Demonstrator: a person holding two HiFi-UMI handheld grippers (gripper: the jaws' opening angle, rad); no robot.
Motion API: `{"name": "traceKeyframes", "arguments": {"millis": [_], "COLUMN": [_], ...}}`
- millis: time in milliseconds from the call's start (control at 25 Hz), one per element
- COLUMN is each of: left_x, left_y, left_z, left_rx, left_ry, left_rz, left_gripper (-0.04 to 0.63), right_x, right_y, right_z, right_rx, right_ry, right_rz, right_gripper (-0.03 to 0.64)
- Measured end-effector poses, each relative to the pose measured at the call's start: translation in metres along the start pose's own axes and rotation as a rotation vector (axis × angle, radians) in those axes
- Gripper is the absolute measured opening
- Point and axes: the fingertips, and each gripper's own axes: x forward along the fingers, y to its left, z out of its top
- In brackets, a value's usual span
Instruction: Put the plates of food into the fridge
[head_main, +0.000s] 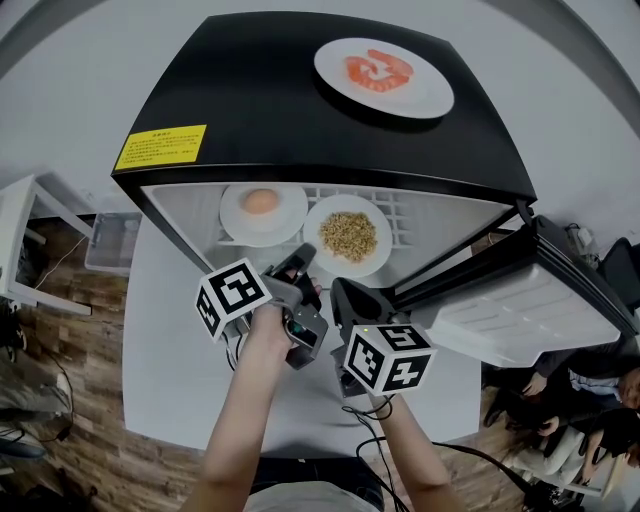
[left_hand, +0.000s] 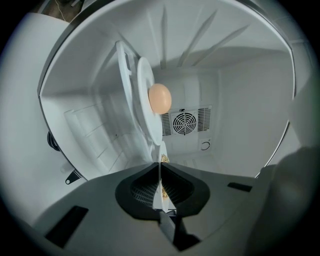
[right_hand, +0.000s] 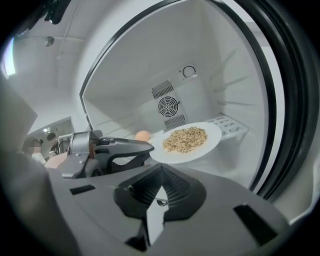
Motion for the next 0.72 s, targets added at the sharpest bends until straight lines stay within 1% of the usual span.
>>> {"name": "traceKeyframes", "arguments": {"millis": [120, 280, 400, 560, 640, 720], "left_x": [0.002, -0.001, -0.005, -0.011, -0.016, -0.020], "left_y": [-0.004, -0.010, -0.012, -0.005, -0.001, 0.000], "left_z": [-0.003, -0.005, -0.008, -0.013, -0.014, -0.017], "left_rx": [0.018, 0.051, 0.085, 0.118, 0.155, 0.186], "left_ry": [0.030, 0.043, 0.055, 0.069, 0.069, 0.075], "left_rz": [-0.017, -0.040, -0.054, -0.043, -0.026, -0.026], "left_gripper": [0.020, 0.020, 0.020, 0.020, 0.020, 0.020], "right_x": [0.003, 0.010, 0.016, 0.020, 0.022, 0.022], "right_y": [-0.008, -0.018, -0.027, -0.040, -0.043, -0.044], "right_z": [0.005, 0.013, 0.021, 0.030, 0.033, 0.035], "right_rx": [0.032, 0.083, 0.098, 0.106, 0.107, 0.099], "right_ry": [-0.012, -0.024, -0.031, -0.045, -0.051, -0.058], "right_rz": [-0.012, -0.023, -0.038, -0.064, -0.075, -0.084], "right_gripper": [0.014, 0.014, 0.014, 0.014, 0.014, 0.014]}}
